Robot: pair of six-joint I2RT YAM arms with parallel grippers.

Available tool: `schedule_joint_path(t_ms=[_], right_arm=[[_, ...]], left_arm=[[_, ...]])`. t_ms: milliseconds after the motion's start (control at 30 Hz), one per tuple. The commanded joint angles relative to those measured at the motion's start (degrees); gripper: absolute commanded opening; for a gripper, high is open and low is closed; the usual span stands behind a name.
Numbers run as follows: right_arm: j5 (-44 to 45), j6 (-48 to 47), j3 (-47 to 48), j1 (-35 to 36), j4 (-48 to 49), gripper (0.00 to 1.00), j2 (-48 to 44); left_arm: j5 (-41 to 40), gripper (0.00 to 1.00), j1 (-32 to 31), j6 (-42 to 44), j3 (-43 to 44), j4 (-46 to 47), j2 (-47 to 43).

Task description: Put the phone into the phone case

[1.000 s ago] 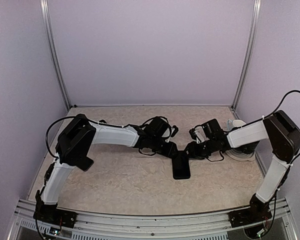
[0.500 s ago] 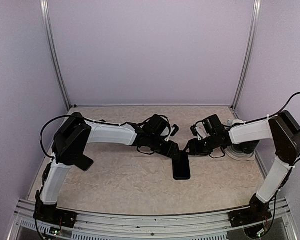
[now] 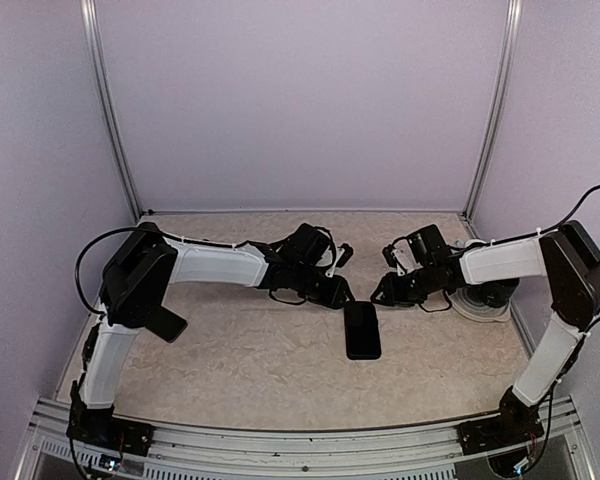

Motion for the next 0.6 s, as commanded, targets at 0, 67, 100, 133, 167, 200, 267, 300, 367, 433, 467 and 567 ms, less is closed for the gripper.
schedule_joint_path(t_ms=[0, 67, 100, 133, 167, 200, 267, 300, 367, 433, 467, 567], right_arm=[[-2.06, 0.50, 0.34, -0.31, 1.87, 0.33, 2.04], [-2.38, 0.84, -0.48, -0.31, 2.59, 0.33, 1.90], [-2.48, 0.85, -0.65, -0.31, 2.84, 0.33, 1.91], [-2.65, 0.86, -0.78, -0.33, 2.92, 0.33, 1.93], [-2.89, 0.90, -0.81, -0.32, 3.10, 0.33, 2.05], [-3.16, 0.93, -0.81, -0.31, 3.21, 0.33, 2.10], [-3.26, 0.97, -0.85, -0.31, 3.23, 0.33, 2.11], [-3.11, 0.96, -0.99, -0.31, 3.26, 0.33, 2.07], [-3.05, 0.96, -1.07, -0.31, 3.19, 0.33, 2.02], [-3.00, 0.91, -1.42, -0.32, 3.20, 0.36, 2.14], [-3.00, 0.99, -1.50, -0.31, 3.29, 0.36, 2.30], [-3.80, 1.15, -2.00, -0.31, 3.89, 0.37, 2.99]], left_arm=[[0.48, 0.27, -0.15, -0.20, 3.22, -0.05, 2.14], [0.70, 0.27, -0.36, -0.19, 3.59, -0.26, 3.04], [0.65, 0.27, -0.42, -0.19, 3.93, -0.49, 3.40], [0.51, 0.27, -0.43, -0.30, 4.45, -0.95, 3.73], [0.40, 0.27, -0.37, -0.43, 4.94, -1.43, 4.36], [0.22, 0.27, -0.35, -0.45, 5.48, -1.88, 4.70], [-0.55, 0.27, -0.29, -0.33, 6.02, -2.53, 5.23], [-0.81, 0.26, -0.26, -0.29, 6.01, -2.71, 5.16], [-0.99, 0.26, -0.26, -0.36, 5.38, -2.63, 4.44], [-1.36, 0.26, -0.26, -0.36, 4.10, -1.86, 2.81], [-1.66, 0.27, -0.19, -0.36, 3.39, -1.45, 1.82], [-2.03, 0.29, -0.09, -0.29, 2.26, -0.68, -0.66]])
